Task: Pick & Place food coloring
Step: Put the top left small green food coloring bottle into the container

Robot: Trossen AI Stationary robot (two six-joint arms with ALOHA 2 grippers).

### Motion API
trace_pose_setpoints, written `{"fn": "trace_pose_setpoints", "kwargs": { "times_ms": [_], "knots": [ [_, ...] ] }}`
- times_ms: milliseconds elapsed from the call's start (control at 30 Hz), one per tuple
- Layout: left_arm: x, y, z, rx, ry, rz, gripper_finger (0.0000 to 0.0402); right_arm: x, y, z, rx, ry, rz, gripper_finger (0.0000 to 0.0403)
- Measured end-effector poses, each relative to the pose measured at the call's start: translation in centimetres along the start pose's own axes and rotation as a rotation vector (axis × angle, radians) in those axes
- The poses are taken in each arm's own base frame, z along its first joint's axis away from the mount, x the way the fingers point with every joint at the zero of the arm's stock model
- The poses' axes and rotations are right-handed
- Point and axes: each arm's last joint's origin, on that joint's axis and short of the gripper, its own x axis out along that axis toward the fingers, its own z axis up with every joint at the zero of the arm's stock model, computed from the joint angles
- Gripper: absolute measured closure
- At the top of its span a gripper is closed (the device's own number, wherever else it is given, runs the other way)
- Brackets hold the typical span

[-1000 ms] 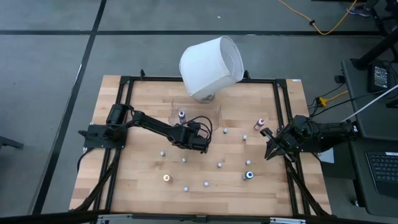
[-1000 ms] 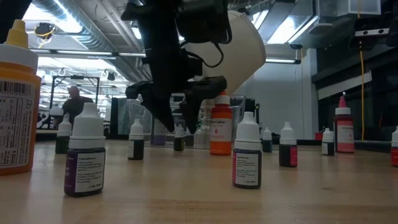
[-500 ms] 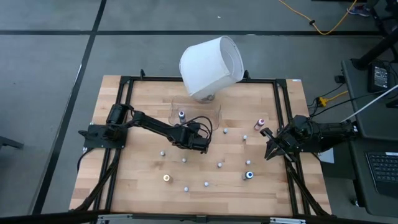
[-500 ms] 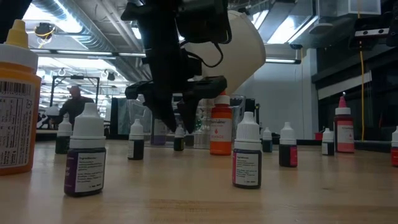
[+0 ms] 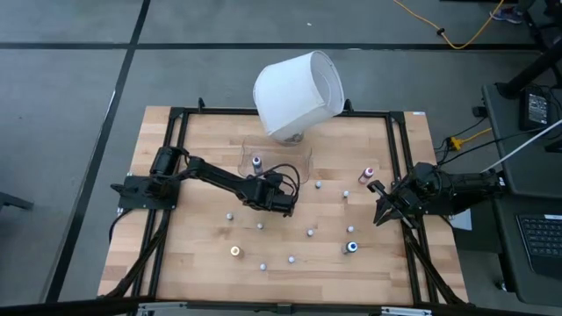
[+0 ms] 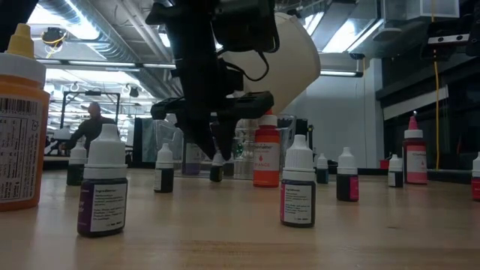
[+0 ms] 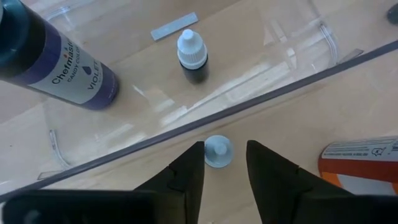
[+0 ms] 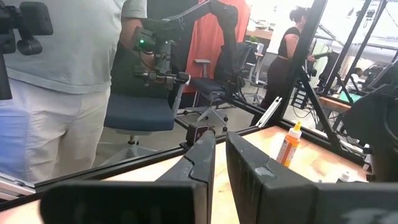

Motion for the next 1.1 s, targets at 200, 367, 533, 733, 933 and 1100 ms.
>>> {"fn": "trace_pose_setpoints", "kwargs": {
  "times_ms": [200, 367, 533, 733, 933, 1100],
  "knots": [
    [-0.1, -0.1, -0.2, 0.005, 0.007, -0.006, 0.0312, 0.0, 0.0, 0.0, 0.0, 0.0, 0.0, 0.0359],
    [-0.1, -0.1, -0.2, 0.006, 0.007, -0.006, 0.0331, 0.0, 0.0, 0.0, 0.0, 0.0, 0.0, 0.0359],
    [-0.1, -0.1, -0.2, 0.006, 0.006, -0.005, 0.0343, 0.0, 0.0, 0.0, 0.0, 0.0, 0.0, 0.0359],
    [-0.1, -0.1, -0.2, 0.006, 0.007, -0.006, 0.0342, 0.0, 0.0, 0.0, 0.0, 0.0, -0.001, 0.0359],
    [-1.3, -0.7, -0.3, 0.021, 0.024, -0.026, 0.0344, 0.0, 0.0, 0.0, 0.0, 0.0, -0.001, 0.0359],
    [-3.9, -1.7, 0.4, 0.097, 0.031, -0.04, 0.0344, 0.0, 0.0, 0.0, 0.0, 0.0, -0.001, 0.0359]
  ]
}}
